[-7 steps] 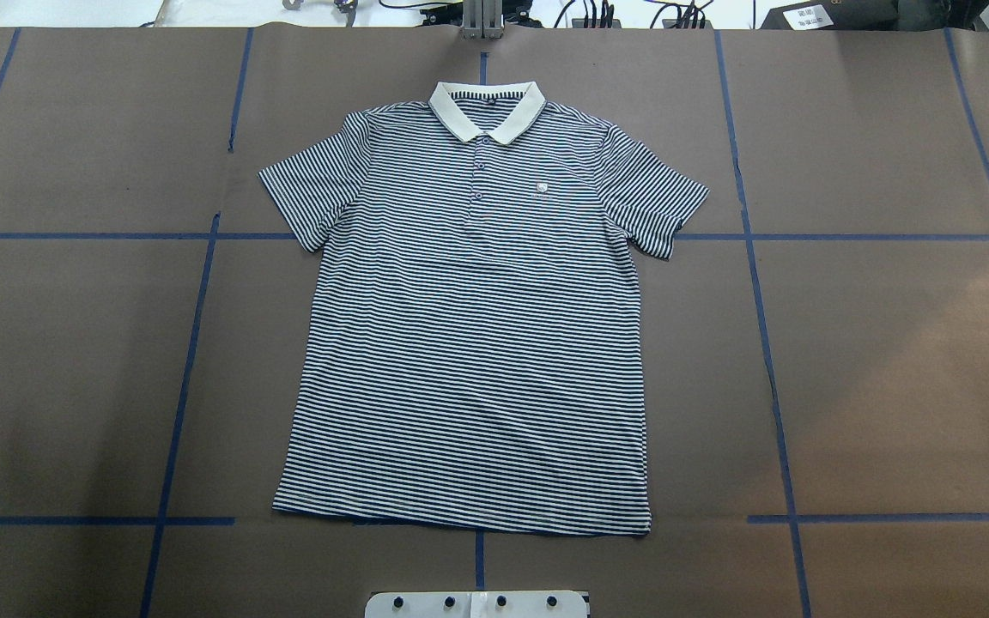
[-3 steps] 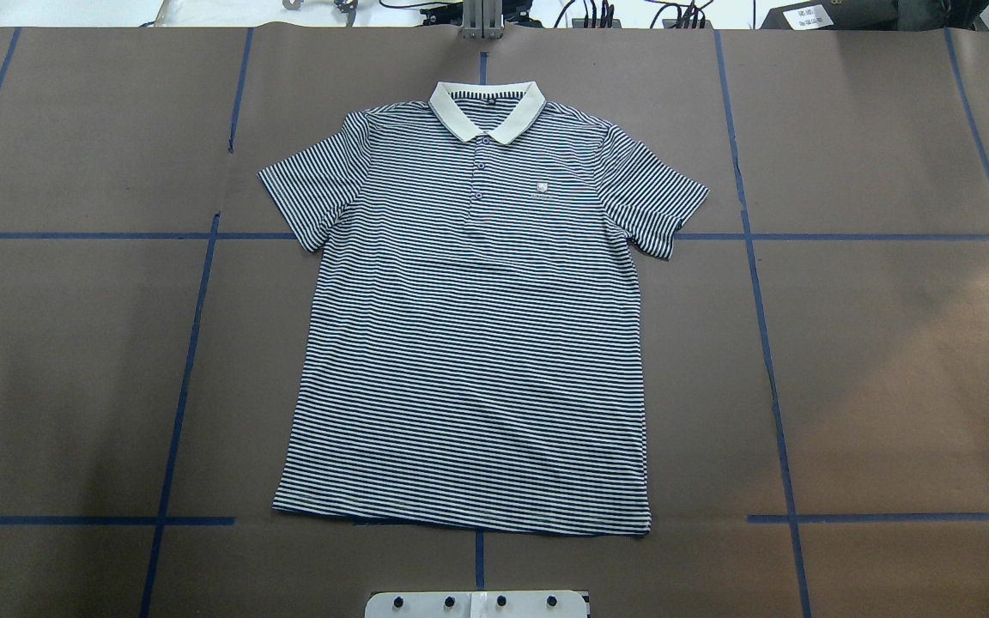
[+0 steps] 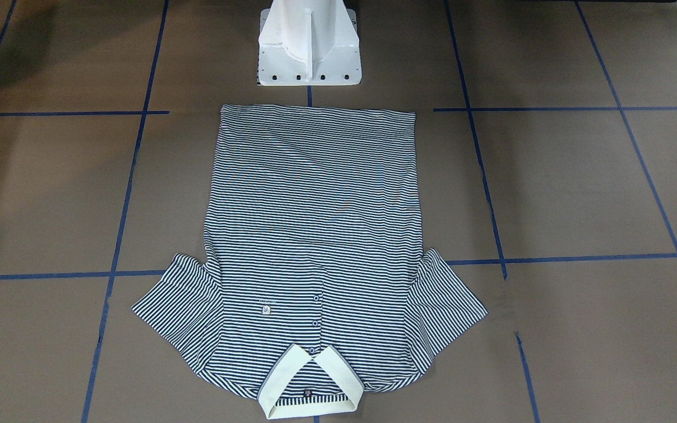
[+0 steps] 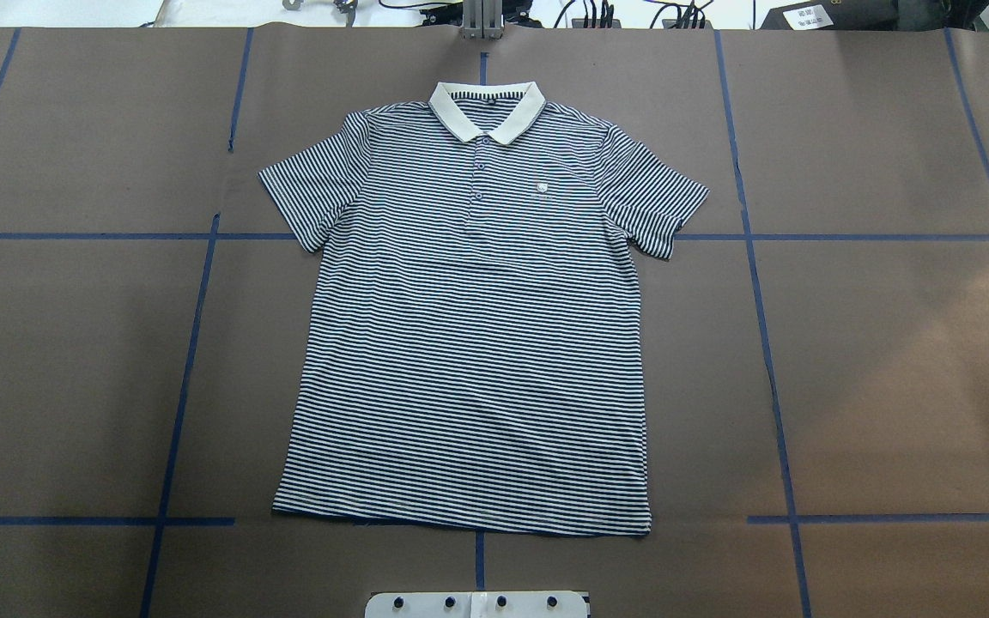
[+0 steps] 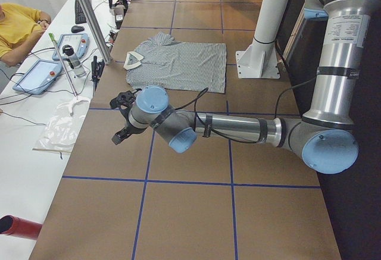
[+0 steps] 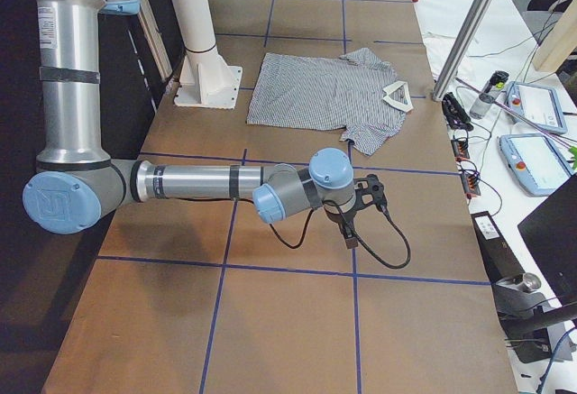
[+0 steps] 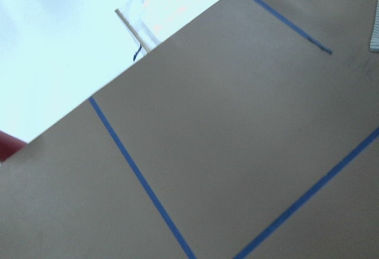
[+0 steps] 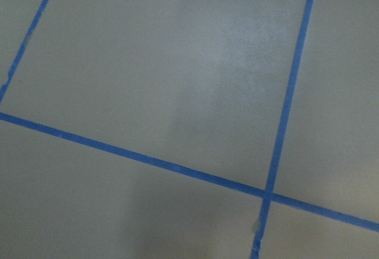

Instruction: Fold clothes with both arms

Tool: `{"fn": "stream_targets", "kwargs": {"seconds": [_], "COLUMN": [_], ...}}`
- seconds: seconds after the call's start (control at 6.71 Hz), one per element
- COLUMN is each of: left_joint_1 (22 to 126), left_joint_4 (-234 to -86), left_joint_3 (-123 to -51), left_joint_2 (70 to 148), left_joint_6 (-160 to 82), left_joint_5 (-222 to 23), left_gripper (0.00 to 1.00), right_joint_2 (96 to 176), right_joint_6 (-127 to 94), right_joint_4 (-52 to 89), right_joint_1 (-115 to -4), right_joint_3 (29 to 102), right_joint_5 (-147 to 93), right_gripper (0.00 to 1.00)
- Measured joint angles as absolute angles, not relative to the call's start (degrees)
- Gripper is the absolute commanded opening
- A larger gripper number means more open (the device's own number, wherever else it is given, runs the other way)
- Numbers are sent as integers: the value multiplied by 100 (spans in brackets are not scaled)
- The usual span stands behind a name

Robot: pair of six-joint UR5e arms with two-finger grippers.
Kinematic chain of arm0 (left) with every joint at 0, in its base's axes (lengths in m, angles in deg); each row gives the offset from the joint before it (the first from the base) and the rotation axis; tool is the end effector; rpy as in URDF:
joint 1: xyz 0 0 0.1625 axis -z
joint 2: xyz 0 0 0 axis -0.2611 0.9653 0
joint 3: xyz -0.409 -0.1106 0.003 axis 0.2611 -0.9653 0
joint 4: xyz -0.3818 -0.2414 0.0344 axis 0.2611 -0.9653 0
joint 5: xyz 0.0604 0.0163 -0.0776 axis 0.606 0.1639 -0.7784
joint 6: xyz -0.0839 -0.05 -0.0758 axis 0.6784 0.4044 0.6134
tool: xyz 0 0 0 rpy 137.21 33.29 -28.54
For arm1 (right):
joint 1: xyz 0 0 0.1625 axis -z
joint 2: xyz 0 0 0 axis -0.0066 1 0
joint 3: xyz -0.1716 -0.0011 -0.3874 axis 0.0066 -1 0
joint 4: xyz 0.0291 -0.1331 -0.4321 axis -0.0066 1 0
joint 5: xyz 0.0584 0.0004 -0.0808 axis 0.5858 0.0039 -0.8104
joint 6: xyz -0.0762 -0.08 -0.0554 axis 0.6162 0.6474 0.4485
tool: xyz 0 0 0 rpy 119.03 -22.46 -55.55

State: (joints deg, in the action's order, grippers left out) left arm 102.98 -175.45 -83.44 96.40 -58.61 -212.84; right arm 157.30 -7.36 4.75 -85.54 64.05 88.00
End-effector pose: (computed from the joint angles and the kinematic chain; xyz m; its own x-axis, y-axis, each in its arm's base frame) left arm -0.0226 -0.6150 0.5380 0.6808 0.5957 -0.4262 -0.0834 0.6412 0.7629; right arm 0.0021 -0.5525 0.6090 0.6460 -0.2718 0.7133 -0.0240 0.9268 0.3749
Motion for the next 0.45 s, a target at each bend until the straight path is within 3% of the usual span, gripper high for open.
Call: {"fn": "stream_targets", "kwargs": {"seconds": [0.45], "left_joint_1": [10123], "left_joint_4": [-17800], "left_joint_3": [-8271], "left_joint_2": [9733], "left_joint_6": [-5396], "left_joint_5": [-21293], "left_gripper": [100], "right_joint_2": [14893], "right_joint_6": [-3469], "right_joint_4": [-81], "right_joint_1": [-7542], "right_joint_3": [6404], "right_joint_5": [8194], "right_gripper": [100]}}
